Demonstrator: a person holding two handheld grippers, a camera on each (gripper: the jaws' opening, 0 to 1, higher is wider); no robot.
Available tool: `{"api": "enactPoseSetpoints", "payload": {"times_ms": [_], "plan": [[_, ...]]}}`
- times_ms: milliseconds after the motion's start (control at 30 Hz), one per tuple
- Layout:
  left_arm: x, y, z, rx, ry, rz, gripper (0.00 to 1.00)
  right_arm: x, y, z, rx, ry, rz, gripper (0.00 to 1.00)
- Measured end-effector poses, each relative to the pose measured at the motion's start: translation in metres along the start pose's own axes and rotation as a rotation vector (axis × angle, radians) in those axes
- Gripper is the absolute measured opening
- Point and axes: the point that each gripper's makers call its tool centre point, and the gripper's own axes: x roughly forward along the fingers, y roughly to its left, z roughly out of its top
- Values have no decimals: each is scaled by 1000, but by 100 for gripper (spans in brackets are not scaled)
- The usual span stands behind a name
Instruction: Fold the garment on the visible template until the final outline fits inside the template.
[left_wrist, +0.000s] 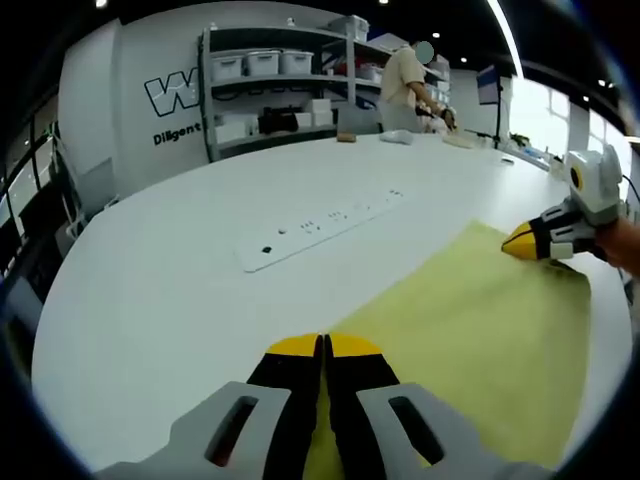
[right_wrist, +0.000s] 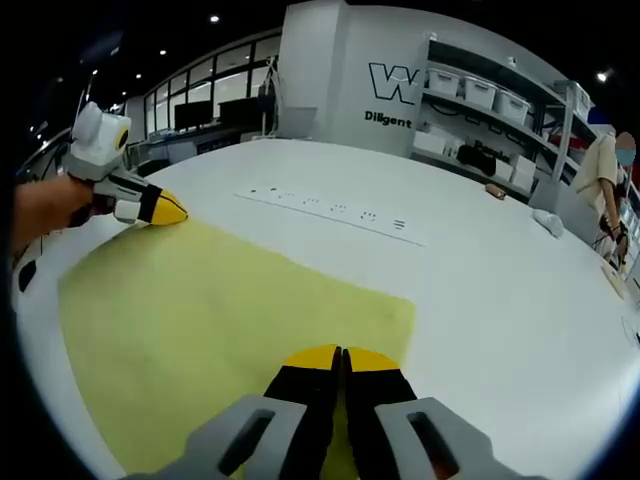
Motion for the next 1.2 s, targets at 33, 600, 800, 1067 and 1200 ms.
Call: {"api": "enactPoseSetpoints", "payload": {"times_ms": [33,600,800,1067,1200], "plan": [[1,0,-1,3,2,1,0,0,0,0,0,1,0,0],[-18,37,-9,-52,-11,78,0,-2,-2,-4,3,6,-5,0],[-25,44,-12,-95,-32,89,0,-2,-2,-5,2,9,-5,0],[-27,43,-16,-102,-24,76,3,-2,-2,-4,6,8,-6,0],[-27,39,-14,-103,-24,63,9,-1,-3,-4,8,10,-8,0]]}}
